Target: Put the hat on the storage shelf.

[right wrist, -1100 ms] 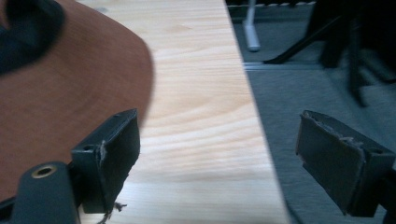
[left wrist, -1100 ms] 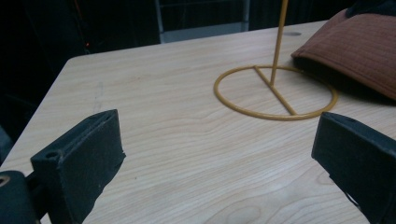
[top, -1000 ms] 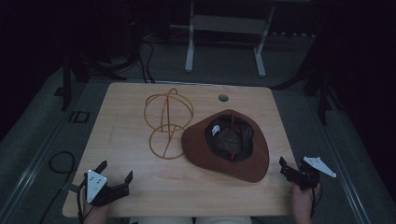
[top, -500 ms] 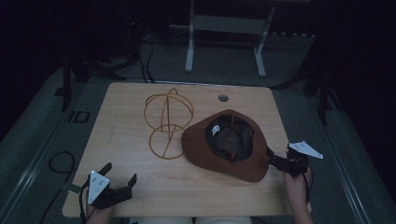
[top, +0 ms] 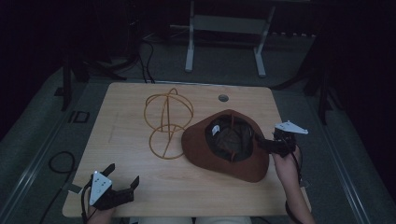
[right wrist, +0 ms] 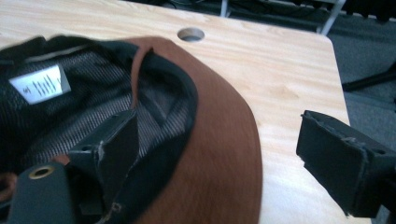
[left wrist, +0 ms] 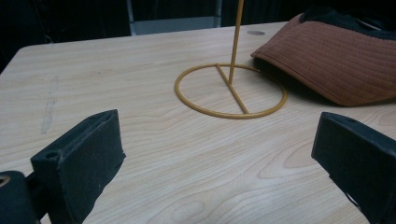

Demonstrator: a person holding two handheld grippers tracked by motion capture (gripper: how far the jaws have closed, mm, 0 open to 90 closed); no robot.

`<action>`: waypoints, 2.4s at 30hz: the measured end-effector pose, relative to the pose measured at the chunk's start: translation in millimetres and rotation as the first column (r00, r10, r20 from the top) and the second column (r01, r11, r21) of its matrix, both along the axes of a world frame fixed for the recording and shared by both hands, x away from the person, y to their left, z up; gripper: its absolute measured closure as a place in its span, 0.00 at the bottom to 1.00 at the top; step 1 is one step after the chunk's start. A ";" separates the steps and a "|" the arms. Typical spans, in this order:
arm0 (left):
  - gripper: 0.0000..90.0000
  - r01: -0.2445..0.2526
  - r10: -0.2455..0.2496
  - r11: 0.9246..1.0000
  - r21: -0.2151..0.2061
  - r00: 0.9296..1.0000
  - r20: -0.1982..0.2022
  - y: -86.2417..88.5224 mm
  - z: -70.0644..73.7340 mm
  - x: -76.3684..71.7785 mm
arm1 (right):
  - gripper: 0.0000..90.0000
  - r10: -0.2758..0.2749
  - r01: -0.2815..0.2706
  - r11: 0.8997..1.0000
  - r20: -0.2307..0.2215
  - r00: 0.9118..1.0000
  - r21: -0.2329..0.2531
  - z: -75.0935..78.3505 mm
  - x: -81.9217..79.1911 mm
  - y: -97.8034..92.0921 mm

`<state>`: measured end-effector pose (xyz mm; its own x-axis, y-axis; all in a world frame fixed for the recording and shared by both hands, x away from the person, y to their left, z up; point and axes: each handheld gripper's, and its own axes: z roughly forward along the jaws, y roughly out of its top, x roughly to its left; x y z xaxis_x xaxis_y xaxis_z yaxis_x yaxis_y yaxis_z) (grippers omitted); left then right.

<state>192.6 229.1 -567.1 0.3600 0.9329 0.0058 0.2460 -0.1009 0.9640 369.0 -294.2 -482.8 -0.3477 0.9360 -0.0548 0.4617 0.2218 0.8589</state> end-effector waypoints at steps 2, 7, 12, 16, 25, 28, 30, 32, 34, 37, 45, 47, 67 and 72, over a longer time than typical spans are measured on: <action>0.03 0.004 -0.004 1.000 0.008 1.000 -0.002 0.2 0.0 0.5 | 0.14 -0.023 0.022 1.000 -0.005 1.000 -0.015 1.6 6.4 5.7; 0.03 -0.012 0.012 1.000 -0.001 1.000 -0.012 3.8 -1.5 1.5 | 0.13 0.013 -0.013 1.000 -0.037 0.999 0.009 3.9 25.5 13.6; 0.03 -0.013 0.013 1.000 -0.009 1.000 -0.010 4.9 -1.7 1.8 | 0.15 0.034 -0.036 0.999 -0.057 0.998 -0.038 -2.1 41.8 26.5; 0.03 -0.012 0.012 1.000 -0.009 1.000 -0.009 5.3 -1.6 1.4 | 0.16 0.016 -0.023 0.997 -0.099 0.995 -0.069 -12.5 55.1 34.1; 0.03 -0.016 0.016 1.000 -0.026 1.000 -0.020 8.2 -2.8 2.7 | 0.31 -0.038 -0.001 0.976 -0.178 0.983 -0.216 -37.8 73.5 50.5; 0.03 -0.016 0.016 1.000 -0.027 1.000 -0.019 8.9 -2.8 2.2 | 0.39 -0.035 -0.017 0.972 -0.214 0.976 -0.234 -46.8 77.0 53.9; 0.03 -0.020 0.019 0.999 -0.026 1.000 -0.019 8.8 -2.7 2.0 | 0.46 -0.038 -0.017 0.973 -0.231 0.972 -0.232 -52.4 78.8 55.4; 0.03 -0.019 0.019 0.999 -0.026 1.000 -0.021 8.7 -2.5 1.8 | 0.48 -0.059 0.007 0.972 -0.220 0.974 -0.233 -56.5 77.6 58.0; 0.03 -0.020 0.019 0.999 -0.026 1.000 -0.021 8.6 -2.1 1.5 | 0.56 -0.085 0.038 0.970 -0.189 0.978 -0.240 -58.7 74.4 60.8; 0.03 -0.023 0.022 0.999 -0.026 1.000 -0.017 8.5 -1.7 1.2 | 0.73 -0.129 0.084 0.960 -0.158 0.979 -0.268 -60.1 71.9 63.4; 0.03 -0.030 0.029 0.999 -0.025 0.999 -0.013 9.0 -1.3 0.9 | 0.93 -0.153 0.141 0.976 -0.061 0.986 -0.167 -41.2 60.9 54.8; 0.03 -0.029 0.029 0.999 -0.026 0.999 -0.014 8.6 -1.5 1.2 | 0.93 -0.143 0.135 0.981 -0.050 0.989 -0.138 -35.6 57.9 52.7; 0.03 -0.043 0.041 0.998 -0.037 0.998 -0.051 2.5 4.0 -0.9 | 0.94 -0.068 0.059 0.996 0.155 0.986 0.063 48.7 16.9 40.1; 0.03 0.013 -0.014 1.000 -0.024 0.998 -0.061 -15.5 11.4 -1.7 | 0.94 -0.045 0.029 0.997 0.210 0.977 0.077 72.3 3.2 36.6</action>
<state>190.9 213.6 -555.7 0.3715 0.9276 -0.0381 0.3032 -0.0824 0.9494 372.2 -257.6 -410.5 -0.3008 0.9521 -0.0546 0.2744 0.1413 0.9512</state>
